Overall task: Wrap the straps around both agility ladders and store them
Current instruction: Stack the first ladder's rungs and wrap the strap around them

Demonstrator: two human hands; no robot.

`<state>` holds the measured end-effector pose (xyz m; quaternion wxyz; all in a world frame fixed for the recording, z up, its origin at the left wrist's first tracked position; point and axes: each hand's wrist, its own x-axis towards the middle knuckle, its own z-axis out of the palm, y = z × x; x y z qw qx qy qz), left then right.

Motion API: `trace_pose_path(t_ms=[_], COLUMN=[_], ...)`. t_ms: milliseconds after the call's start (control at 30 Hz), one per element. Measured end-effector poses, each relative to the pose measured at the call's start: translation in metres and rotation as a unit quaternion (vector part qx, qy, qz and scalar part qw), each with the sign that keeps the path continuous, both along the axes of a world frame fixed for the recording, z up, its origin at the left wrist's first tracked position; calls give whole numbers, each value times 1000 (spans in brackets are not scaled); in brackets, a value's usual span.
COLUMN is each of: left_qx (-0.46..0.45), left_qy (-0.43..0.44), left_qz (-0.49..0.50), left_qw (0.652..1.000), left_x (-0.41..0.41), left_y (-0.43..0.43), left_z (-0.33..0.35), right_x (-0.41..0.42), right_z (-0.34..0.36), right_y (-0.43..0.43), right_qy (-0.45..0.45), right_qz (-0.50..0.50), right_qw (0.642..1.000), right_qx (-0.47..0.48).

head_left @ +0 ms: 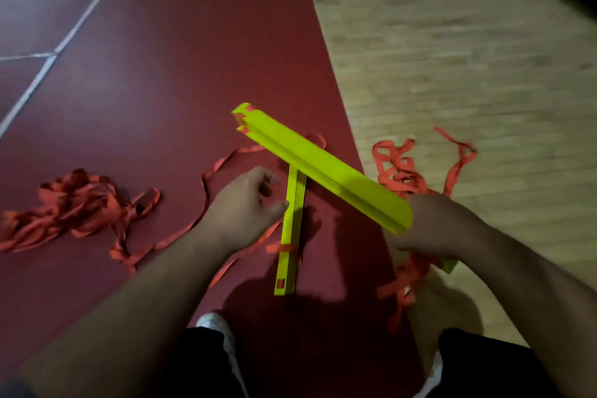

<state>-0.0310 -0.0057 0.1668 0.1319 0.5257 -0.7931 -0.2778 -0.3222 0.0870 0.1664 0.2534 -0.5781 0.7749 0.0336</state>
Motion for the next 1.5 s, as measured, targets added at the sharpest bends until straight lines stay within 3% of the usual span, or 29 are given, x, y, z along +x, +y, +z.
trace_pose_path(t_ms=[100, 200, 267, 333, 400, 533, 633, 767, 867, 1100, 1200, 1333, 1500], left_qx=[-136, -231, -227, -153, -84, -51, -38, -35, -65, -208, -194, -166, -203], left_qy=[-131, -192, -244, -294, -292, -298, -312, -288, -248, -274, -254, -272, -267], left_qz=[-48, -73, -110, -138, -162, -183, -194, -206, -191, -103, -114, -123, -159], left_qw=[981, 951, 937, 933, 939, 935, 929, 935, 947, 933, 941, 940, 929], left_x=[6, 5, 8, 10, 12, 7, -4, -20, -26, 6, 6, -2, -9], left_y=[16, 26, 29, 32, 34, 30, 30, 35, 39, 32, 33, 37, 37], left_z=[-2, -5, -11, -18, -26, -32, -34, -21, -5, 6, -6, -10, -8], right_x=[2, 6, 9, 10, 9, 14, 32, 65, 64, 39, 46, 61, 64], right_z=[28, 42, 42, 40, 32, 5, -14, -14, 0, 25, 9, -17, -23], right_y=[18, 34, 41, 44, 45, 43, 40, 39, 37, 36, 34, 32, 33], right_qy=[32, 76, 74, 60, 51, 74, 133, 120, 122, 128, 102, 110, 123], right_qz=[64, 133, 168, 182, 197, 198, 217, 206, 181, 143, 143, 167, 155], right_qw=[997, 987, 983, 981, 979, 976, 967, 968, 959, 973, 979, 970, 968], right_qx=[-40, -41, -16, 3, 19, 48, -16, -83, -179, -131, -103, -139, -152])
